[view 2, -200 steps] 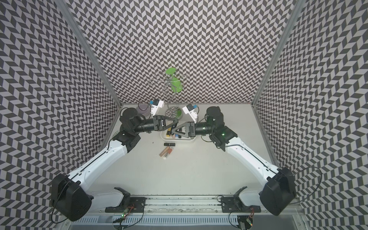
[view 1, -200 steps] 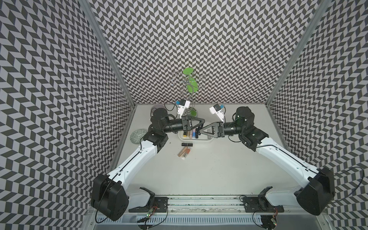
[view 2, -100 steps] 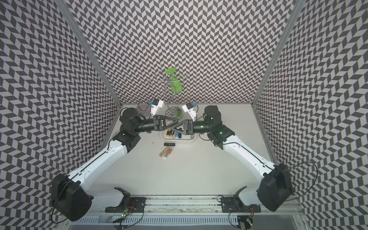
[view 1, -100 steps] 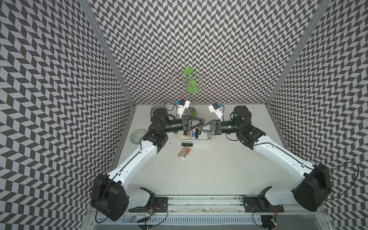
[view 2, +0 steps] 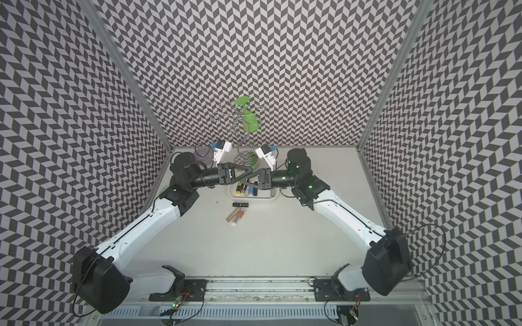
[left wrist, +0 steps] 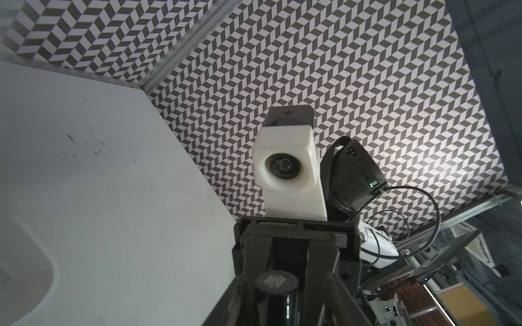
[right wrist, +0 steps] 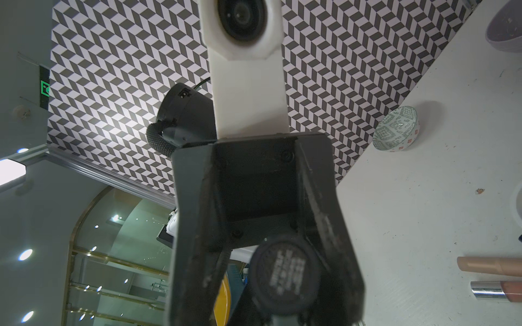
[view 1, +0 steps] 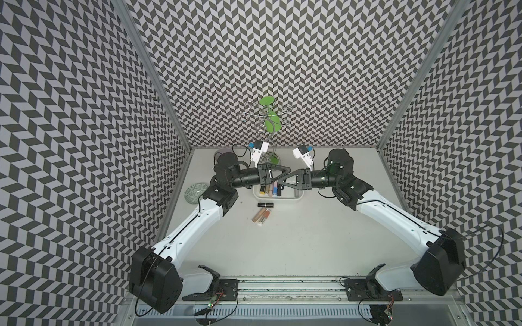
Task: Put the lipstick into the storage box
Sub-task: Pick up the lipstick at the center of the board, then place the lipstick in the storage box.
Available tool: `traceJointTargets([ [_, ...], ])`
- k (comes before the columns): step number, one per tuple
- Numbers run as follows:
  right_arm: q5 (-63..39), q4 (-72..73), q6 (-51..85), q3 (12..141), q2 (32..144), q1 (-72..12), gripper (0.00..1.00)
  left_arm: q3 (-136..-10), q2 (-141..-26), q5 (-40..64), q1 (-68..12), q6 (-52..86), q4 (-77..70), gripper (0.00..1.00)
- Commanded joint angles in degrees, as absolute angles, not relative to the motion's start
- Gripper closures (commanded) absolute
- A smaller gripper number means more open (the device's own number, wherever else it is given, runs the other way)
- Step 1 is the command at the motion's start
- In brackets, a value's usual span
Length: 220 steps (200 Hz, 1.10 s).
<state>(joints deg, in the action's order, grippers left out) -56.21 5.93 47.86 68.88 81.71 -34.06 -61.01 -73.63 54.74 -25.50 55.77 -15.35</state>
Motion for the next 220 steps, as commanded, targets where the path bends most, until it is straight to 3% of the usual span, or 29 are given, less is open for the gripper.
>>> traceJointTargets([
  [1, -55.28, 8.59, 46.48, 70.39, 81.21, -34.45, 0.81, -62.88, -73.83, 55.06, -25.84, 54.45, -13.08, 0.10],
  [3, -55.28, 8.45, 46.45, 70.35, 81.26, -34.41, 0.81, -62.96, -73.87, 55.03, -25.77, 54.42, -12.92, 0.03],
  [7, -55.28, 8.27, 46.27, 70.36, 81.14, -34.43, 0.81, -63.12, -73.85, 54.98, -25.74, 54.21, -12.65, 0.01],
  [56, -52.63, -2.11, 40.10, 71.98, 81.67, -33.16, 0.81, -67.33, -72.86, 49.69, -23.87, 46.64, -0.41, 0.01],
  [100, -39.72, -24.26, 27.51, 81.49, 87.16, -31.05, 0.81, -71.37, -70.20, 32.84, -21.43, 36.55, 21.33, 0.01],
  [139, -26.29, -37.58, 20.00, 90.79, 97.94, -30.27, 0.81, -64.49, -66.43, 26.13, -19.27, 34.67, 28.46, 0.01],
  [220, -20.28, -45.70, 17.31, 103.69, 117.07, -29.76, 0.81, -54.20, -61.62, 21.54, -19.16, 30.18, 35.18, 0.01],
])
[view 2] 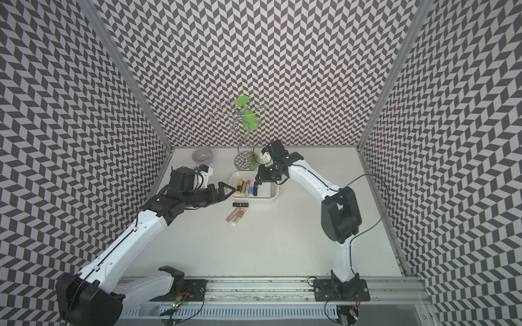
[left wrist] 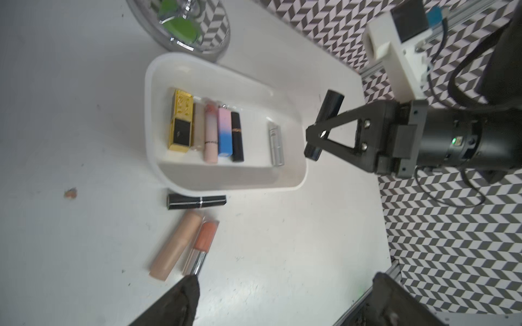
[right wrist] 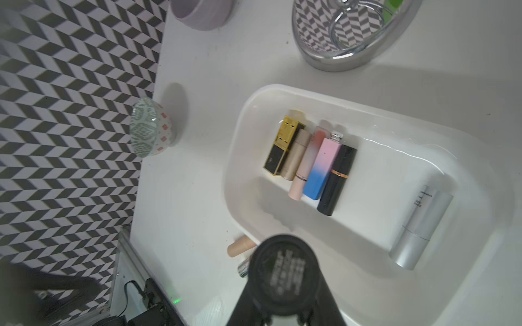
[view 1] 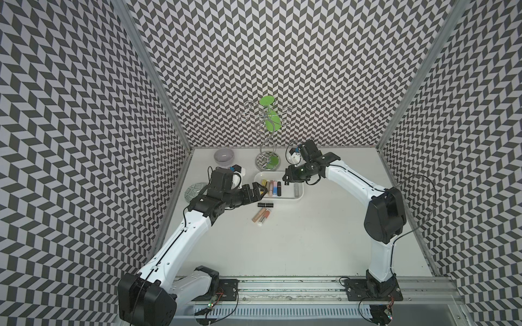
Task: Put the lipstick into the storage box
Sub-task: Place the lipstick in the storage box.
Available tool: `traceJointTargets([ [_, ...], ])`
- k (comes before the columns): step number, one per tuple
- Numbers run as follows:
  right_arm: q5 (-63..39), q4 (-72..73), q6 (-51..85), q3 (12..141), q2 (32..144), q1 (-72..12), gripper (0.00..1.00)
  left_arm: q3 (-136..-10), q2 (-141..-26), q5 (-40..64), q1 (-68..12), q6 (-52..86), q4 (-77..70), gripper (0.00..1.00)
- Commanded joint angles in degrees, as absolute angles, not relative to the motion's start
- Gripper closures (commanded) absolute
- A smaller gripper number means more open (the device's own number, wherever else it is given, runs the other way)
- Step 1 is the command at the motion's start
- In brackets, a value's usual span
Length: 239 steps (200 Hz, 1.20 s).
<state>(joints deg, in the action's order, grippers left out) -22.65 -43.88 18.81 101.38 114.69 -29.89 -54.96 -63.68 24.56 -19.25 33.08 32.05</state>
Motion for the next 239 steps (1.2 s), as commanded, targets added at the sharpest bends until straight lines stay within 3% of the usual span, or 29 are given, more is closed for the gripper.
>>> traceJointTargets([
  [1, -20.29, -45.70, 17.31, 103.70, 117.20, -29.78, 0.81, -54.17, -61.57, 21.45, -19.16, 30.12, 35.25, 0.01],
  [239, -21.70, -43.53, 18.72, 112.78, 136.04, -27.63, 0.75, -49.13, -63.95, 22.88, -17.62, 23.69, 38.01, 0.01],
])
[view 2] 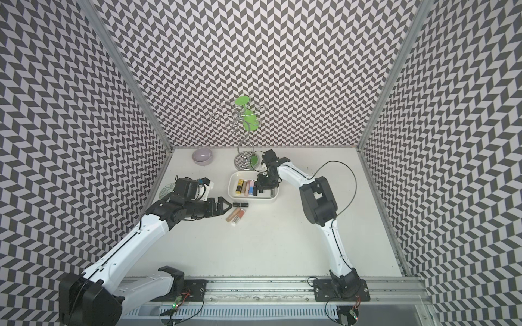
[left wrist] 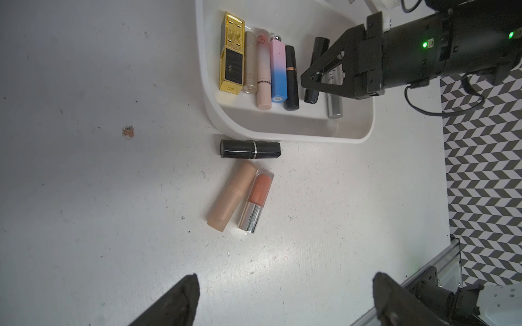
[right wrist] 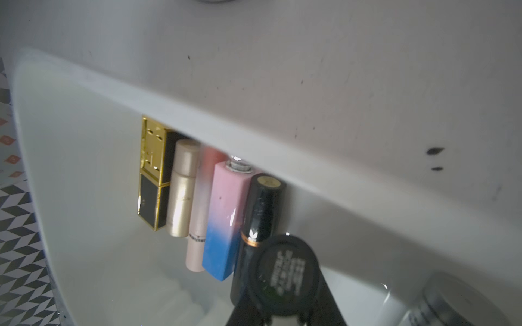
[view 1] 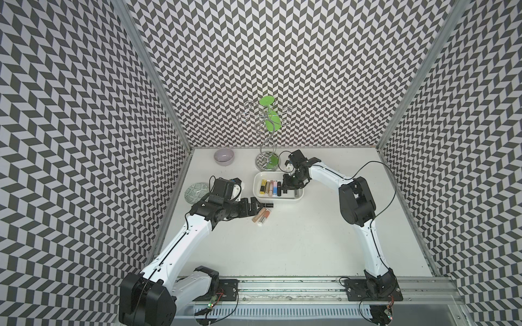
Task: Put the lipstick into the storage box
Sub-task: Place the lipstick in the storage box.
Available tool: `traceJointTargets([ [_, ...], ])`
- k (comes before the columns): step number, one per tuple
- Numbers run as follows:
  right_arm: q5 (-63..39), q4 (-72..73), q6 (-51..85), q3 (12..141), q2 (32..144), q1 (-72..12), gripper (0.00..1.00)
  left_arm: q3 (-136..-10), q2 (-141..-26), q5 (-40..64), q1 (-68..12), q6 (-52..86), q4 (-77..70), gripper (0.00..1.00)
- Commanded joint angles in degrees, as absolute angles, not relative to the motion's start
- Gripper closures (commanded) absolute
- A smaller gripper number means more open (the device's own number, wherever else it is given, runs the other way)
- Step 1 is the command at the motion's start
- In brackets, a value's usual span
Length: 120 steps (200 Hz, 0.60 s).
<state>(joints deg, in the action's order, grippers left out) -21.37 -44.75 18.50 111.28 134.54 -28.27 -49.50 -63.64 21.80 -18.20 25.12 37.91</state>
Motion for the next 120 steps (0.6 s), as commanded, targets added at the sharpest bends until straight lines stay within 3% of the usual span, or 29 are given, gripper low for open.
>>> traceJointTargets([
  [1, -21.71, -43.52, 18.72, 112.82, 136.05, -27.66, 0.75, -49.09, -63.97, 22.91, -17.60, 23.66, 37.99, 0.01],
  [57, -22.50, -43.06, 18.92, 112.88, 136.80, -27.44, 0.71, -48.60, -65.27, 24.49, -16.96, 22.87, 37.07, 0.01],
  [120, -23.03, -40.62, 19.16, 108.23, 133.30, -27.51, 0.61, -49.57, -66.26, 25.72, -16.59, 22.81, 37.20, 0.01],
])
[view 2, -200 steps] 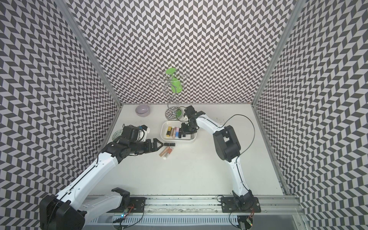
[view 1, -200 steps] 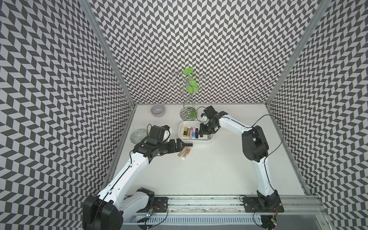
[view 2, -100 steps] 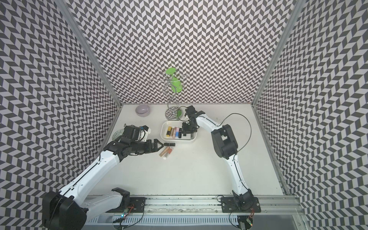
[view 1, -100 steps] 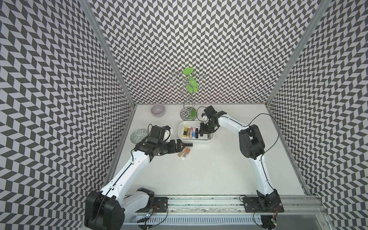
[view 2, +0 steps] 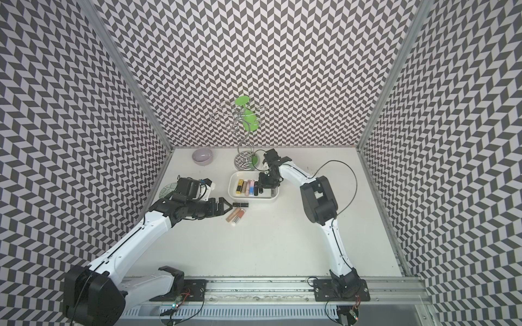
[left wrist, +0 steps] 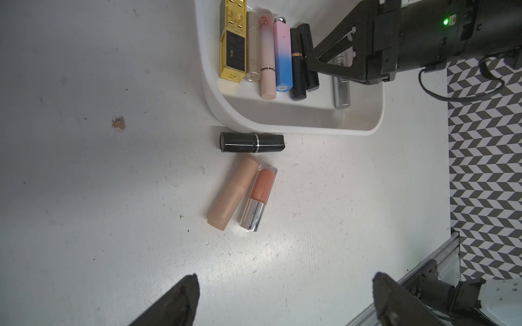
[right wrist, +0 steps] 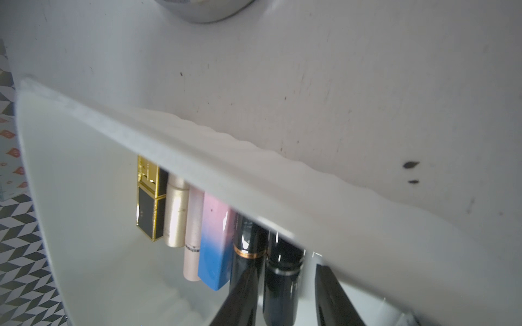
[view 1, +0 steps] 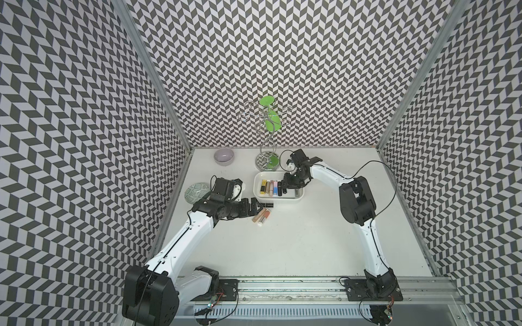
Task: Put the lipstick into the storage box
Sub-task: Place the lipstick in the storage box.
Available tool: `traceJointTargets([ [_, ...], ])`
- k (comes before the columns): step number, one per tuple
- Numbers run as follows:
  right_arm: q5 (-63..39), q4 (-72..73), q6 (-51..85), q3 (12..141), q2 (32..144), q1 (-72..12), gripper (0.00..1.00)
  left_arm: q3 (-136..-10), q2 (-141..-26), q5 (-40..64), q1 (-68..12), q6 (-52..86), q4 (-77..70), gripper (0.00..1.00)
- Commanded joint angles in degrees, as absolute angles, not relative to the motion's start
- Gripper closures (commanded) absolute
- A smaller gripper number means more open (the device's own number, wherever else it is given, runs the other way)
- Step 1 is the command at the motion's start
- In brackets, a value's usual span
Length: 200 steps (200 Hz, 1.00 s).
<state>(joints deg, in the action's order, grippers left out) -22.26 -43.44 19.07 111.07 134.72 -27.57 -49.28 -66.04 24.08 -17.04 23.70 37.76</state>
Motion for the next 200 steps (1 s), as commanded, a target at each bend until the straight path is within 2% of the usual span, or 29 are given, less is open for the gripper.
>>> traceJointTargets([
  [1, -23.03, -40.52, 19.16, 108.13, 133.23, -27.51, 0.61, -49.57, -66.26, 25.78, -16.60, 22.79, 37.19, 0.01],
  [107, -22.59, -39.05, 18.41, 100.04, 117.35, -27.55, 0.52, -48.38, -64.69, 29.03, -16.79, 23.99, 34.67, 0.01],
  [200, -23.64, -35.83, 18.13, 83.66, 95.94, -27.60, 0.45, -47.54, -67.16, 25.47, -20.18, 23.64, 31.74, 0.01],
])
